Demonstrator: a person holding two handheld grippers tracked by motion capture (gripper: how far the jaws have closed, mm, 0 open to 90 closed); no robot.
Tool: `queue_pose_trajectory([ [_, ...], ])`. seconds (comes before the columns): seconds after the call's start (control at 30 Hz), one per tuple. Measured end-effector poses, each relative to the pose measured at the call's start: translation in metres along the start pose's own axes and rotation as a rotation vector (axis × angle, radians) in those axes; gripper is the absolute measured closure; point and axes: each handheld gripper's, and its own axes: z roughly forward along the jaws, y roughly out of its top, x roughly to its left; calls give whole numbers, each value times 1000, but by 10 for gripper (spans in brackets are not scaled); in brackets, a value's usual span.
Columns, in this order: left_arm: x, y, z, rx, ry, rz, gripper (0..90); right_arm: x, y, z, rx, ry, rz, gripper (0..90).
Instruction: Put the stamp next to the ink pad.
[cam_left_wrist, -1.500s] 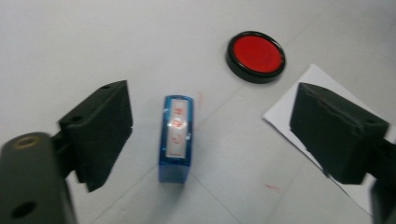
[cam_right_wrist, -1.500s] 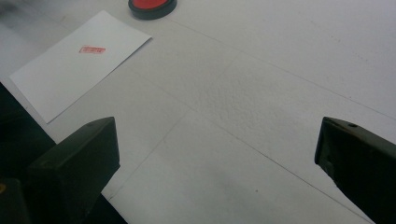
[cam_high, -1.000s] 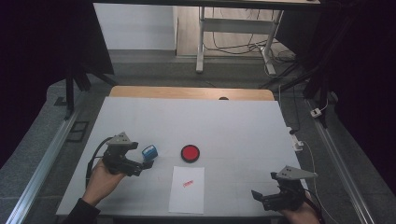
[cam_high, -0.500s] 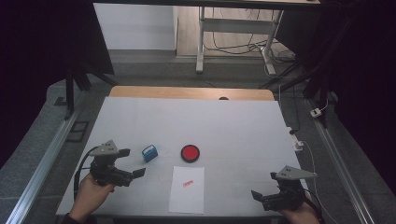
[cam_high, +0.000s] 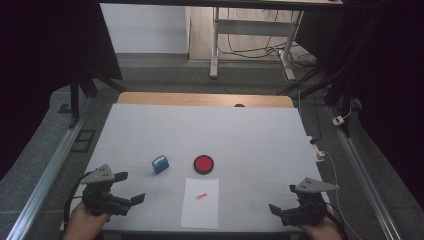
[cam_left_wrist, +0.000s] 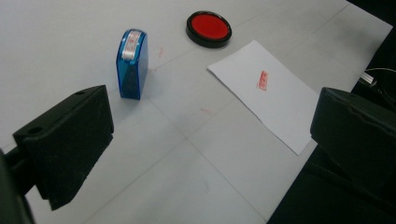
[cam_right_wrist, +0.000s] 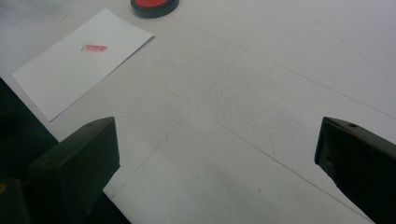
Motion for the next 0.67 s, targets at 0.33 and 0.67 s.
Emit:
queue_pose_trajectory([
  [0.33, -1, -27, -15, 22, 22, -38, 0, 0, 0, -1, 1, -3, 0, 2],
  [0.67, -5, -27, -12, 88, 89, -21, 0, 1, 0, 0, 5, -4, -7, 2],
])
